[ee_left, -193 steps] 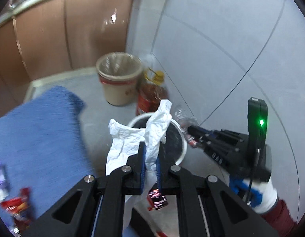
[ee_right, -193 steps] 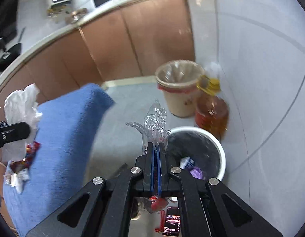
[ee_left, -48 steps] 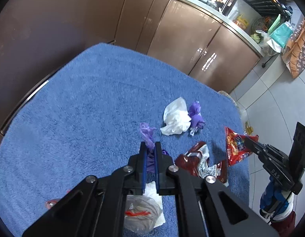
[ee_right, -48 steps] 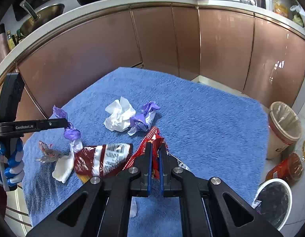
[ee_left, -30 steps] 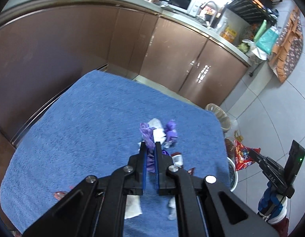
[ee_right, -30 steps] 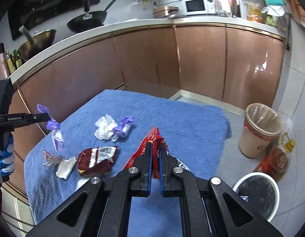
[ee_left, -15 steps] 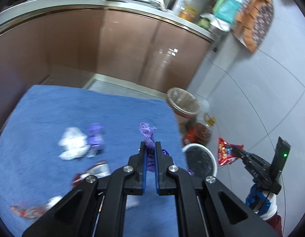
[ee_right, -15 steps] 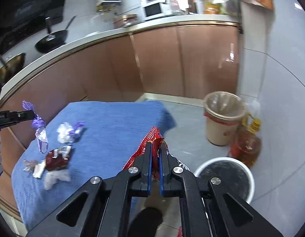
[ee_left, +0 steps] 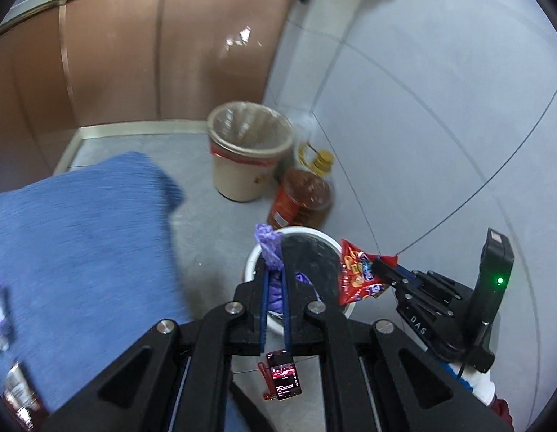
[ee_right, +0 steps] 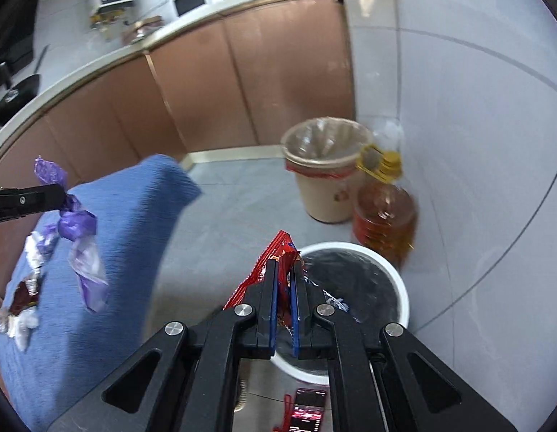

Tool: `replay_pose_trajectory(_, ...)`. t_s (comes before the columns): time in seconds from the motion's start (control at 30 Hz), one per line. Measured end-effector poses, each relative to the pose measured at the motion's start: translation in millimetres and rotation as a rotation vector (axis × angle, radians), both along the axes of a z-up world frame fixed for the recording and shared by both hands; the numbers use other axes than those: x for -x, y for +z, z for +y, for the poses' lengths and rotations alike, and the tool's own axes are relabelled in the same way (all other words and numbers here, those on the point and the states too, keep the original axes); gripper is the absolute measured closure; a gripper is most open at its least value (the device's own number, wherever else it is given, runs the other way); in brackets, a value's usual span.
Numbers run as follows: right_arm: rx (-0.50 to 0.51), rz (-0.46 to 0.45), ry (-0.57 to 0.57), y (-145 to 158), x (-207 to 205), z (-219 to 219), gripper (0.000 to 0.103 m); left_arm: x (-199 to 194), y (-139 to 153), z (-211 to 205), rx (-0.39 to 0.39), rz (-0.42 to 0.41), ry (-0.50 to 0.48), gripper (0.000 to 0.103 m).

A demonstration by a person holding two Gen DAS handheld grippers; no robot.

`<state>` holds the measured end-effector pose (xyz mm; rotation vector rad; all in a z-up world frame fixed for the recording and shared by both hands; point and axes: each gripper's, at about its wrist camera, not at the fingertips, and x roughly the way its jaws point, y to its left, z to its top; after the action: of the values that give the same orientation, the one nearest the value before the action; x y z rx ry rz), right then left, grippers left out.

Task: Collect trash
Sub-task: 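Carry purple wrapper and red snack bag over the white bin with both tools, then open both tools to drop wrapper and snack bag into the bin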

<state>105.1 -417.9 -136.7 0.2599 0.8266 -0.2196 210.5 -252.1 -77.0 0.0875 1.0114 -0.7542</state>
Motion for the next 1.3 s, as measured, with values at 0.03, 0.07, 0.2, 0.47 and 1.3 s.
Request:
replay_pose_trajectory(0.03,-0.001,0.011,-0.014,-7.3,-2.2,-7.5,0.097,-1.9,-7.2,-10.9,-0.009,0.009,-0.010,0.097)
replay_pose_trajectory(0.07,-0.002,0.020,-0.025,-12.8,-4.1,-12.8,0.097,-3.5,-14.9,-23.2,-0.022,0.017,-0.019,0.097)
replay_pose_trajectory(0.2,-0.004,0.063,-0.054,-36.9,-11.8,-32.2,0.093,-7.9,-47.8,-66.6,-0.095,0.019,-0.046,0.096)
replay_pose_trajectory(0.47,0.001,0.149,-0.075,-81.4,-35.1,-52.9,0.080,-22.5,-106.1,-112.3,-0.146,0.085,-0.062,0.092)
replay_pose_trajectory(1.3,0.059,0.020,-0.076,0.5,-5.8,-19.2,0.063,10.0,-7.2,-26.9,0.065,-0.021,0.031,0.067)
